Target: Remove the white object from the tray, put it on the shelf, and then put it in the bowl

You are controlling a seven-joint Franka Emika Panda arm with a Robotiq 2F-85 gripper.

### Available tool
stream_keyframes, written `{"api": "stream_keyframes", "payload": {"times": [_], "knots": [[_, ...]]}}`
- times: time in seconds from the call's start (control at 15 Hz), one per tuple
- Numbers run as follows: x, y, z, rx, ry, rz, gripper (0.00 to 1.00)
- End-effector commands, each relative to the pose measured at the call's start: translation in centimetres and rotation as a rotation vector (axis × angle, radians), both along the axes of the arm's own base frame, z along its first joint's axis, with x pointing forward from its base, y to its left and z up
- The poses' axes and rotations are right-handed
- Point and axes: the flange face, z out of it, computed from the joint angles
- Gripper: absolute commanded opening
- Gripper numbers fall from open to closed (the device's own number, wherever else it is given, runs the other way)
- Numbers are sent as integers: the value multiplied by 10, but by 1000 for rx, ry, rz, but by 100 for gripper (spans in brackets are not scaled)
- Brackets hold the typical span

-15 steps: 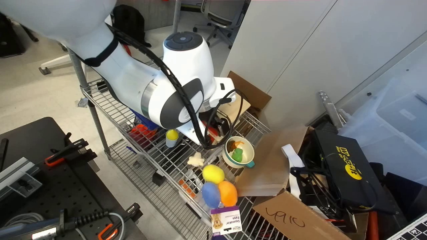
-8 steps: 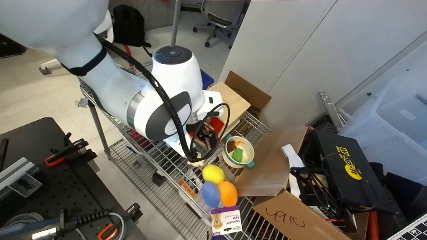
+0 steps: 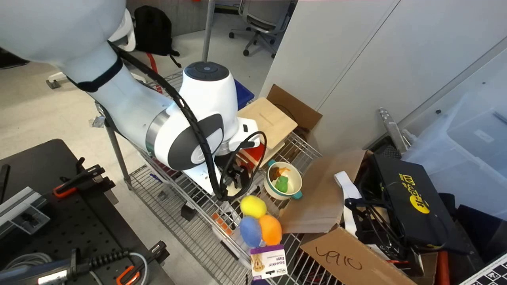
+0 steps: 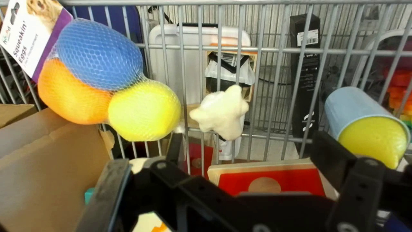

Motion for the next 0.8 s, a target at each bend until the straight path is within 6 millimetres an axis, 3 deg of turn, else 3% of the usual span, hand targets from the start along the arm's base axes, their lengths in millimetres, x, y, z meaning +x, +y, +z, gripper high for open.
{"api": "stream_keyframes", "payload": {"times": [0.0, 0.73], "knots": [[6, 0, 1, 31, 48, 35, 100], [41, -12, -14, 64, 79, 77, 100]]}}
